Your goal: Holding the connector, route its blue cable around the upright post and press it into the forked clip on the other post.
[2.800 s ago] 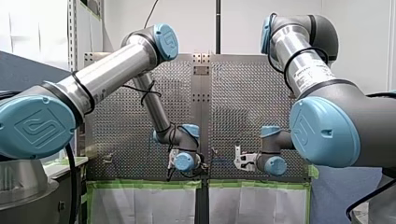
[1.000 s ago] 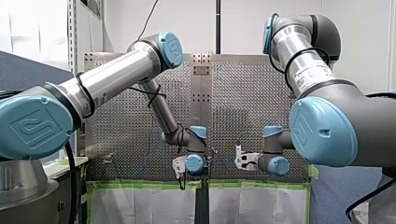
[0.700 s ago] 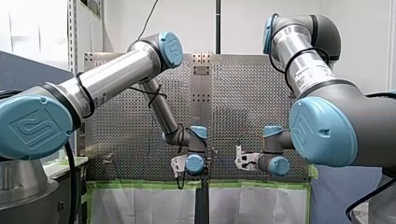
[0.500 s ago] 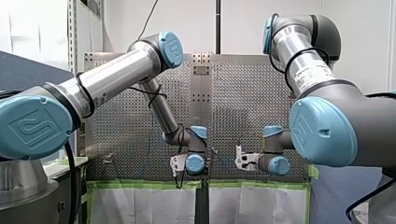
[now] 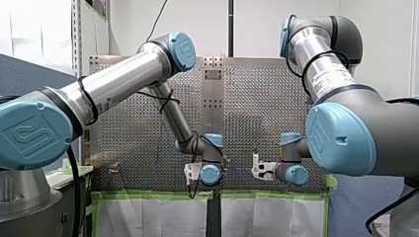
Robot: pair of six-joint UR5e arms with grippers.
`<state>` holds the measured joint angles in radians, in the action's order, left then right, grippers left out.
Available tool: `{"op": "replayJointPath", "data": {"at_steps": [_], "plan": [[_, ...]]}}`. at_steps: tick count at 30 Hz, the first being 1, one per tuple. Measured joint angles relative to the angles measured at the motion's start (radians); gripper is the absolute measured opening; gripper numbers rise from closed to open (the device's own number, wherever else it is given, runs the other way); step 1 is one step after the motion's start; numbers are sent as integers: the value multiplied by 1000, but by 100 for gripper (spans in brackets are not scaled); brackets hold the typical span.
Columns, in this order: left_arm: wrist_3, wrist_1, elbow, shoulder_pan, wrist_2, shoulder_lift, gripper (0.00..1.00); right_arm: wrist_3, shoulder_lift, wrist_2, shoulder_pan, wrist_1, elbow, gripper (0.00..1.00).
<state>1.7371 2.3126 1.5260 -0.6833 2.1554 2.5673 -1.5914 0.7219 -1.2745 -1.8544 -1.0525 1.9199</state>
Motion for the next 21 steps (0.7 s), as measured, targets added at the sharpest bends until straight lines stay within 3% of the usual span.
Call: {"op": "replayJointPath", "data": {"at_steps": [7, 21], "plan": [[2, -3, -16, -20, 4, 1, 0, 3, 0, -7, 17, 0, 0, 0], [35, 10, -42, -4, -24, 2, 0, -2, 0, -5, 34, -7, -21, 0]]}}
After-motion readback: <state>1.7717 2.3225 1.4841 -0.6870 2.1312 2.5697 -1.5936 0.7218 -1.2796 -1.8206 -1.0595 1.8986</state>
